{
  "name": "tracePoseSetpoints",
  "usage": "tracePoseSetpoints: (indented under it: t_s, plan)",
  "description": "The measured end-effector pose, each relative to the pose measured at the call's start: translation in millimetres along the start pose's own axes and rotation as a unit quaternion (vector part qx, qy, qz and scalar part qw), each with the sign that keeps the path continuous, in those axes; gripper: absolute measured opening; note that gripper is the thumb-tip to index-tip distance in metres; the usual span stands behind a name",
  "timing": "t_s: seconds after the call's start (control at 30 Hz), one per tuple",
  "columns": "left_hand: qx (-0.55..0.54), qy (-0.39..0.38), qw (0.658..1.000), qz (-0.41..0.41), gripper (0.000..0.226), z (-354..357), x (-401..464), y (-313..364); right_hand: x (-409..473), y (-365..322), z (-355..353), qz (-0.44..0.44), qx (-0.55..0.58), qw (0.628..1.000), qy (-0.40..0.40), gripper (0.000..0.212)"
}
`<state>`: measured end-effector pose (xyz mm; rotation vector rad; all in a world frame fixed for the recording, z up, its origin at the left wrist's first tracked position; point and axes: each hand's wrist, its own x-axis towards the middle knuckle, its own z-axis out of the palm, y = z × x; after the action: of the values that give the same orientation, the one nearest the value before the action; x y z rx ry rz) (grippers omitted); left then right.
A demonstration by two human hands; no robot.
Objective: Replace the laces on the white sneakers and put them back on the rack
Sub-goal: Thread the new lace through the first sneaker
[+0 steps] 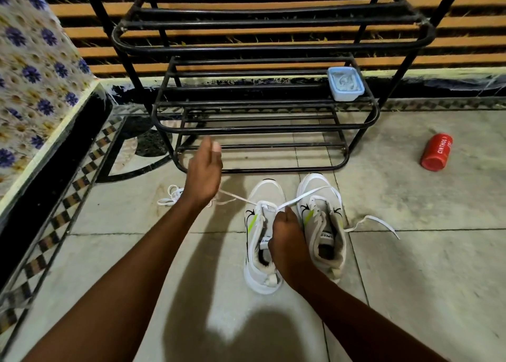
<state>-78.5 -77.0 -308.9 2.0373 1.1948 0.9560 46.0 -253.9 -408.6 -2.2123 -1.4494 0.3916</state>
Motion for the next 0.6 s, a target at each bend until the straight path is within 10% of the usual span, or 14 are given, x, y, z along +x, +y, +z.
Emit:
tracePoseSetpoints:
  t_s: [0.07, 0.17, 0.37, 0.6]
  plan:
    - [0.280, -0.155, 0.932, 0.173, 0.032, -8.9, 0.5, -0.7, 3.2, 1.0, 3.1, 0.030, 0.012, 0.999, -0.034, 0.036]
    - [0.461, -0.256, 0.833, 0.166, 0.031, -16.5, 4.0, 13.9, 8.3, -2.3, 3.1, 0.071, -0.054, 0.995, -0.038, 0.030]
    - [0.270, -0.247, 0.930, 0.041, 0.030, -18.2, 7.8, 22.4, 7.2, -6.8, 6.4, 0.013, -0.166, 0.986, -0.030, 0.038]
    - [0.163, -0.252, 0.953, 0.030, 0.012, -29.0, -0.2, 24.5, 10.1, -15.6, -28.7, -0.051, 0.030, 0.990, 0.127, 0.022]
